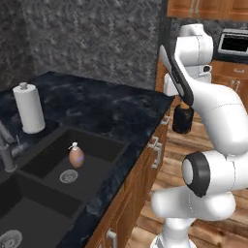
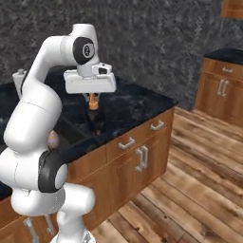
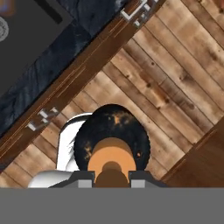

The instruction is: Pick up the soap dispenser and soap dispenser from the sink, and place them back in the cabinet, and close the cabinet doors.

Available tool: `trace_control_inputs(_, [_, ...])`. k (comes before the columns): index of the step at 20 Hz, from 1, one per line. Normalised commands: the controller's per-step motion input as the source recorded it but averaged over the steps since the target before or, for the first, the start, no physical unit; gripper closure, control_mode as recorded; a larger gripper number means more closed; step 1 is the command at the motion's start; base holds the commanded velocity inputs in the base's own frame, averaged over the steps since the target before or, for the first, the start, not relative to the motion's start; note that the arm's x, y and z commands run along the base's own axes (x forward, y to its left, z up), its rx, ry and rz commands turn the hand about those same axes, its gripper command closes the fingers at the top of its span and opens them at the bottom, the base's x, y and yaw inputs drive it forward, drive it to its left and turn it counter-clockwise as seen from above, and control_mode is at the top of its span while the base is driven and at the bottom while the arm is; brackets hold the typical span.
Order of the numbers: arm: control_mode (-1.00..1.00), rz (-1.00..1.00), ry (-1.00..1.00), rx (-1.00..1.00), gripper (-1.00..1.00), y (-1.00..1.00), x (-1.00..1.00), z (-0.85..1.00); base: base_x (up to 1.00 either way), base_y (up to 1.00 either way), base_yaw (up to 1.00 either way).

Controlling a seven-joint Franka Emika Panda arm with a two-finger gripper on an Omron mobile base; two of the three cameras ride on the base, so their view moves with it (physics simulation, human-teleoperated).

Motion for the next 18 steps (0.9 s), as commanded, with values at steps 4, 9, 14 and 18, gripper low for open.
trace_control_inputs(4, [1.0, 0.0, 0.0, 0.0, 1.0, 0.0, 0.0, 0.0, 0.0, -0.34, -0.54])
trace_control_inputs(9, [1.0, 0.0, 0.0, 0.0, 1.0, 0.0, 0.0, 0.0, 0.02, -0.29, -0.55])
trace_control_inputs(14, [1.0, 0.0, 0.0, 0.0, 1.0, 0.0, 0.0, 0.0, 0.08, -0.4, -0.53])
trace_control_inputs(18, [1.0, 0.0, 0.0, 0.0, 1.0, 0.0, 0.0, 0.0, 0.16, -0.39, -0.53])
